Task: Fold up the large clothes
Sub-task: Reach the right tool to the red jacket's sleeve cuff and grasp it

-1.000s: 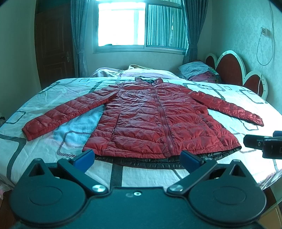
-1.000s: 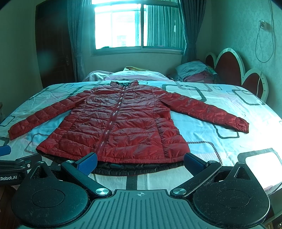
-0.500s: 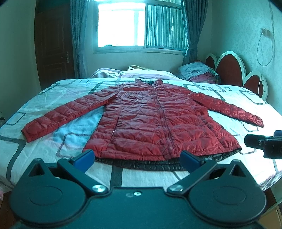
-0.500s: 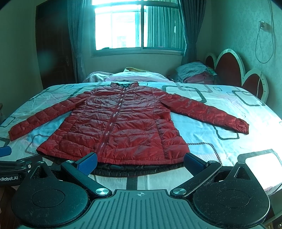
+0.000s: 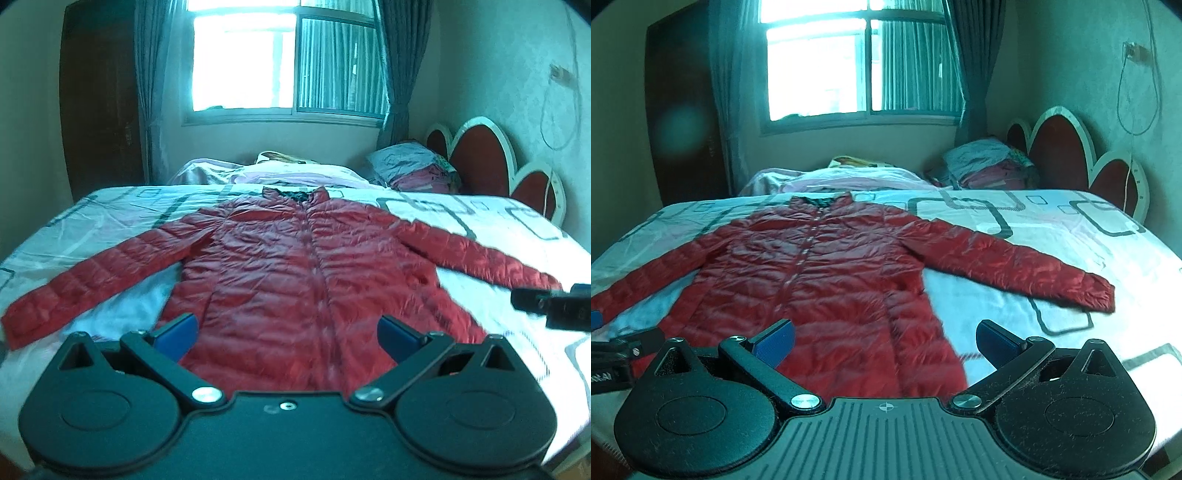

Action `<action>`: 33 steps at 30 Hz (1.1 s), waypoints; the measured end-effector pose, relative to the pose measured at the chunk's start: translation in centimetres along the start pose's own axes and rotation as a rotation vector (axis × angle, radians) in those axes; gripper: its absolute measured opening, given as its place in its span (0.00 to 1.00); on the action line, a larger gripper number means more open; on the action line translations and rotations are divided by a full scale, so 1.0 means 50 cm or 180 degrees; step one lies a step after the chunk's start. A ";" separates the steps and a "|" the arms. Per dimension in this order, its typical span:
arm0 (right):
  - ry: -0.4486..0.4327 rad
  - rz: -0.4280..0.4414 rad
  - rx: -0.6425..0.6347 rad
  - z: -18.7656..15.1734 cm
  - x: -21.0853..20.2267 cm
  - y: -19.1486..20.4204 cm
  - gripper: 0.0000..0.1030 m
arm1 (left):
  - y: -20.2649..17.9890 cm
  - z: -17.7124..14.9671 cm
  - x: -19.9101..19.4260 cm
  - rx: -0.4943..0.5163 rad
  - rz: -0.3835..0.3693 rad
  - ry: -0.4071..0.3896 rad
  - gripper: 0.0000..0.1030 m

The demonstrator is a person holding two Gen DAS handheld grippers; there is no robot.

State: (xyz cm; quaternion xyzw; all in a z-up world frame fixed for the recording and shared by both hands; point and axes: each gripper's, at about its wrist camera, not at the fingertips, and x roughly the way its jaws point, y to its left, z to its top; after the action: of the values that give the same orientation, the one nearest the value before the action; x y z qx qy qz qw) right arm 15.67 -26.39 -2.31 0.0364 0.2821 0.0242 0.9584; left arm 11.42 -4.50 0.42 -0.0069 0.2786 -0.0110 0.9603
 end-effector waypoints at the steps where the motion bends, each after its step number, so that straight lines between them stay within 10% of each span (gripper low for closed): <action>1: 0.0010 0.0003 0.0001 0.012 0.018 -0.014 1.00 | -0.011 0.014 0.017 -0.0014 -0.0007 -0.0012 1.00; 16: 0.0168 -0.0271 0.0386 0.120 0.245 -0.274 1.00 | -0.189 0.129 0.239 0.0113 -0.0059 0.0080 1.00; 33: 0.0363 -0.0861 0.1451 0.034 0.361 -0.571 1.00 | -0.296 0.165 0.405 0.0489 -0.0187 0.0373 1.00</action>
State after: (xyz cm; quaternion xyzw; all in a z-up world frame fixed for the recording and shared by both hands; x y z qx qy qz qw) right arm 32.47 -53.74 -13.02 0.2118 0.3361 -0.1661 0.9025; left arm 32.70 -19.72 -3.17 0.0592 0.3323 -0.0608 0.9393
